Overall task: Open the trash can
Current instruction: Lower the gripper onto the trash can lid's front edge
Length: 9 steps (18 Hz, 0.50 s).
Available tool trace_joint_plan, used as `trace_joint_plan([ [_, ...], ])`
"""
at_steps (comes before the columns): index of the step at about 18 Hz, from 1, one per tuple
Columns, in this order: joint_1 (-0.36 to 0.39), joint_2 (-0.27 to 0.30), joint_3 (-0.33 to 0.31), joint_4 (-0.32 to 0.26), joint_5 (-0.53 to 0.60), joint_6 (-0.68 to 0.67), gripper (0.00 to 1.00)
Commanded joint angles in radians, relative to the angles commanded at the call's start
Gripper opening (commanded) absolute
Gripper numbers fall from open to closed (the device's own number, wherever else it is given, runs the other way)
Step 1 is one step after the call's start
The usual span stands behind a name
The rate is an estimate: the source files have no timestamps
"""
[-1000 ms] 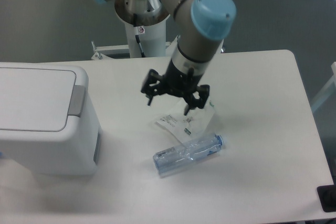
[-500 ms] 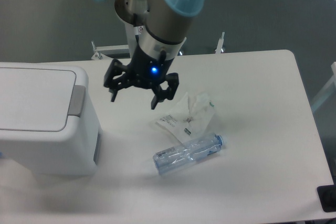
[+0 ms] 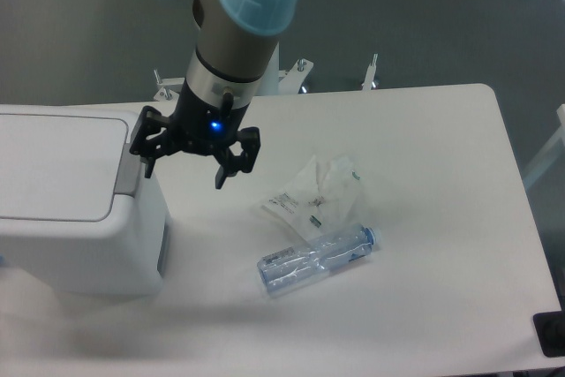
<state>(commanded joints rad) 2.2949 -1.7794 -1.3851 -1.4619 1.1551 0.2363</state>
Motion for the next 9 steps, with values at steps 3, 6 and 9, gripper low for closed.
trace_joint_plan([
  [3,0.0,0.0,-0.002,0.0,0.002,-0.003,1.0],
  [6,-0.003,0.0,-0.015,0.003,0.003,-0.003,1.0],
  [9,-0.011,0.0,-0.026,0.009,0.003,-0.002,1.0],
])
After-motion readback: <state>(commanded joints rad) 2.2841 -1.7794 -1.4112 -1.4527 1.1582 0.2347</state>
